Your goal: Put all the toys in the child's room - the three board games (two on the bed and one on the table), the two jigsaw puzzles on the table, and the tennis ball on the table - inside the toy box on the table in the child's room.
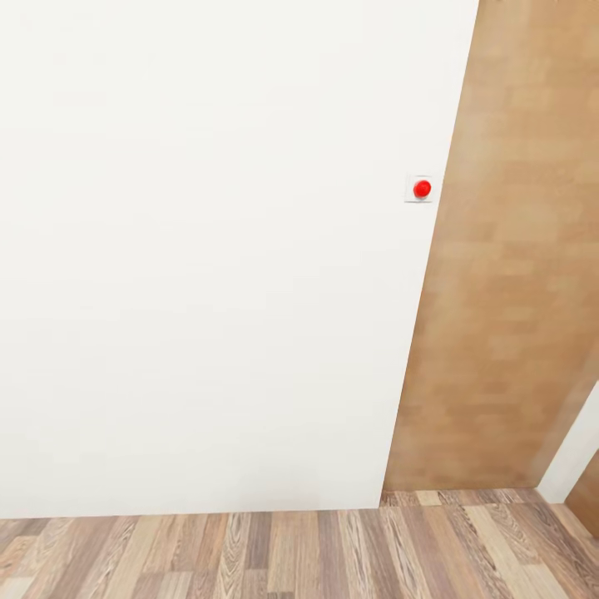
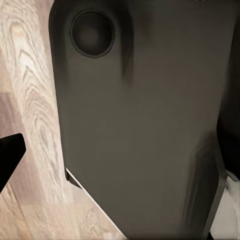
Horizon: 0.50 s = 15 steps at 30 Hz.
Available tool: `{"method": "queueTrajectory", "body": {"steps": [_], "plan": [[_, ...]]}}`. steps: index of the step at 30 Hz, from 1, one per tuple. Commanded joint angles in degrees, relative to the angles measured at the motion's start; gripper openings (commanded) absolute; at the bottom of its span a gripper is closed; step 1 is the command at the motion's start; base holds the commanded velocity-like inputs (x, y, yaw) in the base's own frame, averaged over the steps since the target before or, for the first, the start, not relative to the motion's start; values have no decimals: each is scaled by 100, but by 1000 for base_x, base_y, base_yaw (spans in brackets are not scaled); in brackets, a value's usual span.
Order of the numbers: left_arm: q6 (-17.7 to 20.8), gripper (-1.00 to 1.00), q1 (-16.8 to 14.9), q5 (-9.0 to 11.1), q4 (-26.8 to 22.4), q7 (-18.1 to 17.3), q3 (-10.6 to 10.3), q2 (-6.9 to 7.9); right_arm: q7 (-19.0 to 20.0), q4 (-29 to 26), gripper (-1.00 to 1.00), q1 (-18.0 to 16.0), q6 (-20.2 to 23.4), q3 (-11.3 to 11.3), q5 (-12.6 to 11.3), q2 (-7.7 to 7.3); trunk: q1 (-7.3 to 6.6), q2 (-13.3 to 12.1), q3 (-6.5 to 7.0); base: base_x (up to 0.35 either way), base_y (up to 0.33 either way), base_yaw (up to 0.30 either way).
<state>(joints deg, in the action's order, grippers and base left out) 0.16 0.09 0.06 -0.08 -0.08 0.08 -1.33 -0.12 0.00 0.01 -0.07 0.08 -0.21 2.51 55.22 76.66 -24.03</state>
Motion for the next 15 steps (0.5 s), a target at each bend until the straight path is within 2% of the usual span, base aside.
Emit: {"method": "queueTrajectory", "body": {"steps": [1,7,15], "plan": [[2,100,0,1,-1,-1,1,0,0,0,100,-1,-1,1,-3,1,-23,-39,16,0,0,52],[1,100,0,-1,-1,-1,1,1,-4,0,100,-1,10,1,-4,-5,-154,-280,116,0,0,106],[1,100,0,-6,-1,-1,-16,-2,-5,0,100,-1,17,12,19,-3,-330,-601,257,0,0,19]]}}
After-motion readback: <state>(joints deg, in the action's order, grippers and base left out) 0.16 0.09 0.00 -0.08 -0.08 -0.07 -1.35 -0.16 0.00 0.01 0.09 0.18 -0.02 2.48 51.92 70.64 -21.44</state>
